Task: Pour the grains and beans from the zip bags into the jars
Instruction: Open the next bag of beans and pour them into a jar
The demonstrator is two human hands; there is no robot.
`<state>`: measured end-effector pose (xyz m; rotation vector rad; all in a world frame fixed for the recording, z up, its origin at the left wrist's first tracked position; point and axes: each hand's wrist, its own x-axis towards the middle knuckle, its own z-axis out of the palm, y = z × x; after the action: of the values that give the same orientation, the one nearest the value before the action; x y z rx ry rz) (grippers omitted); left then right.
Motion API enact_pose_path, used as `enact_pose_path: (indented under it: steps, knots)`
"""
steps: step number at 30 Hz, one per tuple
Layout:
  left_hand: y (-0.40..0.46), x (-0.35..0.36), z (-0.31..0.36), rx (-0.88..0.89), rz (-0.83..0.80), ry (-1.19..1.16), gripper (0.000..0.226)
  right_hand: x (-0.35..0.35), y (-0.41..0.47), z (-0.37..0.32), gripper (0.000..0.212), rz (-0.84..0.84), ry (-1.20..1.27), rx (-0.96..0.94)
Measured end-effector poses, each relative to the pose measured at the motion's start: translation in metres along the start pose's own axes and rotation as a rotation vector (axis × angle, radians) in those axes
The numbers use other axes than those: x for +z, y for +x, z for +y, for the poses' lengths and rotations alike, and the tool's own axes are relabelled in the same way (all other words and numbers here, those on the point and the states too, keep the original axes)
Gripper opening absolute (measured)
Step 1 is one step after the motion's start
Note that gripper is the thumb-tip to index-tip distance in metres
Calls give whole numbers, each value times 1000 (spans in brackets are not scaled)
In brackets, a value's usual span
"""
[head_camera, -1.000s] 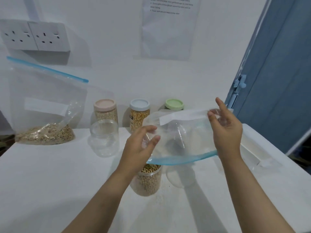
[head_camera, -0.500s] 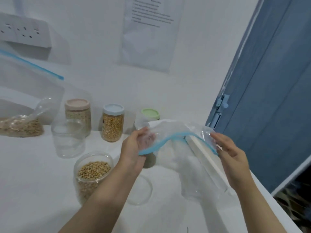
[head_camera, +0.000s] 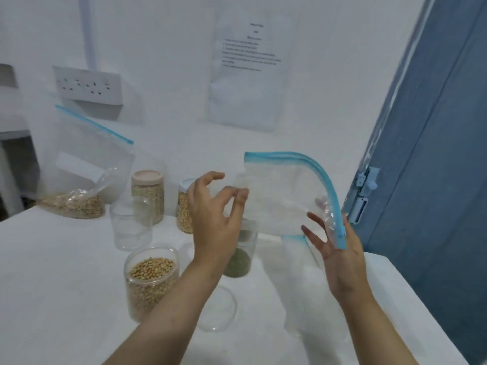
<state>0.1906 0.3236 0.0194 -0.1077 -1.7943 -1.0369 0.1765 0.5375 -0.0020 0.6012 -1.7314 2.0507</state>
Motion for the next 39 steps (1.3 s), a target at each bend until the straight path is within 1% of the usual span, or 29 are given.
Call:
enact_pose_path:
  steps: [1,3,4,6,7,9,10,12,13,15,16,17,18,20,22,23,25,28,30,33,36,39]
  knots:
    - [1,-1,1,56,-20,-40,22,1,-2,-4,55,52,60,28]
    - [6,-3,7,37,-79,-172,15,-1,-2,-16,90,100,181,91]
    - [9,-3,10,32,-91,-206,15,-3,-3,-22,96,94,226,93]
    - [12,-3,13,46,-72,-227,22,-6,-3,-32,85,67,271,73]
    - [13,-4,16,21,-72,-237,24,-7,-3,-36,82,44,271,63]
    - [14,-3,12,-83,-112,-230,25,-9,-4,-39,89,-19,271,51]
    - [14,-3,9,-166,-144,-234,30,-9,-5,-38,90,-51,241,47]
    - [14,-1,2,-398,-193,-284,36,-10,-8,-38,73,-81,78,27]
    - [14,0,-1,-529,-212,-318,35,-9,-9,-39,68,-88,-22,13]
    - [15,0,-2,-760,-254,-391,30,-11,-15,-37,69,-121,-225,-30]
    - [15,0,-2,-828,-277,-421,29,-12,-17,-35,65,-109,-303,-49]
    - [15,0,-1,-858,-300,-438,28,-11,-19,-35,58,-72,-370,-67]
    - [14,0,0,-852,-323,-438,28,-12,-20,-34,51,-14,-437,-98]
    - [9,1,4,-768,-360,-390,35,-13,-19,-33,45,99,-519,-154]
    - [4,2,5,-695,-355,-335,45,-17,-18,-34,40,106,-520,-143]
    - [1,3,4,-687,-350,-323,48,-20,-18,-34,42,74,-502,-111]
    - [-4,4,1,-706,-346,-310,50,-26,-21,-34,57,15,-504,-51]
    - [-11,7,-6,-747,-353,-284,49,-35,-28,-32,66,-53,-571,-39]
    - [-15,8,-10,-766,-359,-276,49,-41,-30,-28,68,-40,-612,-53]
    - [-21,13,-13,-808,-388,-285,50,-50,-33,-20,69,36,-674,-109]
    - [-29,20,-14,-858,-411,-327,50,-56,-37,-14,59,120,-669,-134]
    - [-36,25,-15,-847,-397,-348,47,-60,-38,-9,41,180,-625,-62]
